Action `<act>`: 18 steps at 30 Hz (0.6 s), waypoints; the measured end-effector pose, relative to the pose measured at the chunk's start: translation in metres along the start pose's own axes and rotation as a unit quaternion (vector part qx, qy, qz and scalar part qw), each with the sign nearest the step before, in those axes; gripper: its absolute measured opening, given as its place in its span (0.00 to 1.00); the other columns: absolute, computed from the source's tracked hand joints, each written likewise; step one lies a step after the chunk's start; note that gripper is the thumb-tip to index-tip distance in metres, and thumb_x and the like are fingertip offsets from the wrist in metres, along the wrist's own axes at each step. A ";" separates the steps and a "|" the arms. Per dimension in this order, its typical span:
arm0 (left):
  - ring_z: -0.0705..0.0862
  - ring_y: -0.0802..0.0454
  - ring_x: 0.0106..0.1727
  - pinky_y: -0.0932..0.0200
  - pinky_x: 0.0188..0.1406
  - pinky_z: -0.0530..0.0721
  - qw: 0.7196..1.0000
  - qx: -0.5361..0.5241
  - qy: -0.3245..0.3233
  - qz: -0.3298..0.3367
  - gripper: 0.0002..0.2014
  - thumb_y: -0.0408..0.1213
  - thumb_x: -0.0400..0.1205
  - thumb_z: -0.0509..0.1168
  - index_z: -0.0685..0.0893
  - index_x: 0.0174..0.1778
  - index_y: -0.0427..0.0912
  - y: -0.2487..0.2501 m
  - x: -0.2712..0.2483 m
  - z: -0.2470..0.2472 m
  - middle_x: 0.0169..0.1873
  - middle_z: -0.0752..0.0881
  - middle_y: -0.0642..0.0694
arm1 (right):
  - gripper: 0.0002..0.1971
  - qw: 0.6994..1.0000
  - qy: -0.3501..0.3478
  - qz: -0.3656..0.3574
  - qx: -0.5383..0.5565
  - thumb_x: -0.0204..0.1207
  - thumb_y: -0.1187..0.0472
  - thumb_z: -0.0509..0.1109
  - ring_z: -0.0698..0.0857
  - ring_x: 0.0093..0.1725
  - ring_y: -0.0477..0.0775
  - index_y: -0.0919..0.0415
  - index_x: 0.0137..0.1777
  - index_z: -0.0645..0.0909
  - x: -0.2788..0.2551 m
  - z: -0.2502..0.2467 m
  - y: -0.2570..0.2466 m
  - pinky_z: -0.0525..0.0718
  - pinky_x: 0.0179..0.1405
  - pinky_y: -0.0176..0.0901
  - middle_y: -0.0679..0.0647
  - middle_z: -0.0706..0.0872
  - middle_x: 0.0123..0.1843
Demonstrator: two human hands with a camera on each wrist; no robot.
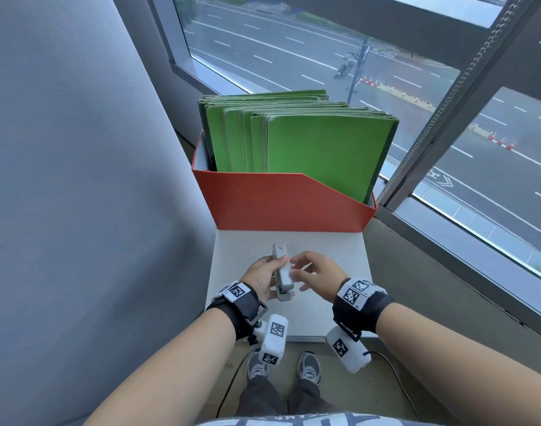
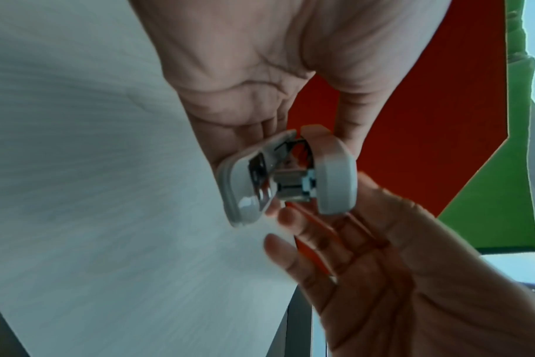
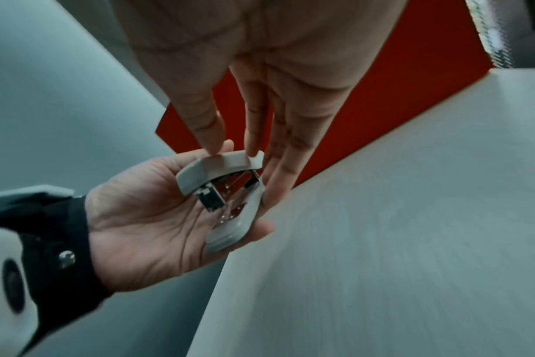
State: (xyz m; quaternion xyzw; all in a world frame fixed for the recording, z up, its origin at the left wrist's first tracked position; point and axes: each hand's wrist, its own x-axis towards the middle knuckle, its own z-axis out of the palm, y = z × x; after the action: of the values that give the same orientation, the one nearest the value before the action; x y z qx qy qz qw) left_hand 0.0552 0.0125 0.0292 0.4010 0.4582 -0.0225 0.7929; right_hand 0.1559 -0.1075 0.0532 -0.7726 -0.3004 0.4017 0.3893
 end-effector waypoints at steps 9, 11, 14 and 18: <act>0.87 0.41 0.42 0.44 0.43 0.88 0.998 0.050 0.030 0.010 0.21 0.38 0.76 0.70 0.77 0.64 0.43 -0.003 0.002 0.002 0.51 0.87 0.36 | 0.18 0.988 -0.055 0.079 0.125 0.72 0.65 0.74 0.88 0.44 0.56 0.64 0.62 0.81 0.005 0.008 0.008 0.90 0.54 0.54 0.52 0.84 0.46; 0.86 0.40 0.44 0.41 0.47 0.87 0.998 0.055 0.031 0.011 0.20 0.37 0.76 0.70 0.77 0.64 0.44 -0.004 0.003 0.002 0.50 0.87 0.37 | 0.18 0.986 -0.051 0.085 0.137 0.71 0.67 0.75 0.88 0.44 0.57 0.64 0.62 0.81 0.005 0.010 0.009 0.90 0.55 0.53 0.54 0.84 0.45; 0.86 0.39 0.45 0.38 0.50 0.86 0.997 0.061 0.032 0.021 0.20 0.37 0.77 0.69 0.77 0.64 0.43 -0.004 0.002 0.003 0.51 0.87 0.37 | 0.19 0.984 -0.049 0.088 0.147 0.70 0.68 0.76 0.88 0.44 0.59 0.64 0.62 0.82 0.006 0.011 0.010 0.89 0.55 0.55 0.56 0.84 0.46; 0.88 0.39 0.43 0.39 0.48 0.88 0.996 0.070 0.036 0.044 0.19 0.43 0.74 0.71 0.80 0.60 0.44 -0.005 0.000 0.000 0.51 0.89 0.36 | 0.25 0.973 -0.055 0.110 0.193 0.71 0.68 0.76 0.87 0.40 0.56 0.66 0.68 0.77 0.011 0.011 0.006 0.91 0.44 0.48 0.57 0.84 0.45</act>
State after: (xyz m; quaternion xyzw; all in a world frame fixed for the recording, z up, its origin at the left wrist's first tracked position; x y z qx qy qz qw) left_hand 0.0535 0.0092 0.0262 0.4758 0.4654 -0.0058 0.7463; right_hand 0.1529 -0.0987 0.0397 -0.6876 -0.1519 0.5345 0.4674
